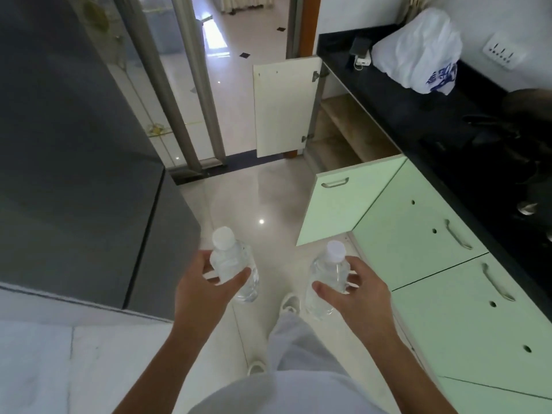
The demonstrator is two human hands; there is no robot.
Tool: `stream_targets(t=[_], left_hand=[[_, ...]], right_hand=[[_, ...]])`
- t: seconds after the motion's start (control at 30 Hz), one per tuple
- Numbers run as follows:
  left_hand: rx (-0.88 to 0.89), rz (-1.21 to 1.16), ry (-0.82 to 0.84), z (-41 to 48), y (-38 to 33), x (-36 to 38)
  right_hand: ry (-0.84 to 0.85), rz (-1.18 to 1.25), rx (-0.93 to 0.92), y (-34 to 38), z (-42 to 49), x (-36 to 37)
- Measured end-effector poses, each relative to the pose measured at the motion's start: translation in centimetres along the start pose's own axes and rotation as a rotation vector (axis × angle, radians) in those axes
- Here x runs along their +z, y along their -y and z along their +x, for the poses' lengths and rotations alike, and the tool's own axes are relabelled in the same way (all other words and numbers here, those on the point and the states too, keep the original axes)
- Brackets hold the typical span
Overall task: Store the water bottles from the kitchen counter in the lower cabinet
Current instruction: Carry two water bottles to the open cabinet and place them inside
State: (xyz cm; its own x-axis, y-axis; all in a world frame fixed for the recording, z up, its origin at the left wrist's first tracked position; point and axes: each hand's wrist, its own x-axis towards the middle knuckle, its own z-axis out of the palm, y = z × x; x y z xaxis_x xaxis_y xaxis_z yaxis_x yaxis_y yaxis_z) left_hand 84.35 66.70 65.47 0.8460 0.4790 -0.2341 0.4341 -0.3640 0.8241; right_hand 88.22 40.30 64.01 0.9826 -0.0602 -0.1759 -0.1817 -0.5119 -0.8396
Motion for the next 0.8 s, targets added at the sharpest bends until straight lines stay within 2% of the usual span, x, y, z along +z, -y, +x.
stream_targets(t=[0.23, 0.57, 0.67, 0.8], left_hand=[[-0.042, 0.031, -0.004, 9.0, -3.1, 1.1], [-0.151, -0.091, -0.263, 21.3, -6.6, -1.9], [-0.153, -0.120, -0.280, 26.0, -7.0, -2.4], [-0.111, -0.135, -0.218, 33.7, -7.9, -2.1]], right_hand=[[0.060, 0.029, -0.005, 2.4, 11.5, 3.5], [0.282, -0.015, -0.175, 13.3, 28.4, 11.3], [0.284, -0.037, -0.191, 15.2, 32.4, 13.6], [0.210, -0.039, -0.162, 16.1, 37.1, 15.6]])
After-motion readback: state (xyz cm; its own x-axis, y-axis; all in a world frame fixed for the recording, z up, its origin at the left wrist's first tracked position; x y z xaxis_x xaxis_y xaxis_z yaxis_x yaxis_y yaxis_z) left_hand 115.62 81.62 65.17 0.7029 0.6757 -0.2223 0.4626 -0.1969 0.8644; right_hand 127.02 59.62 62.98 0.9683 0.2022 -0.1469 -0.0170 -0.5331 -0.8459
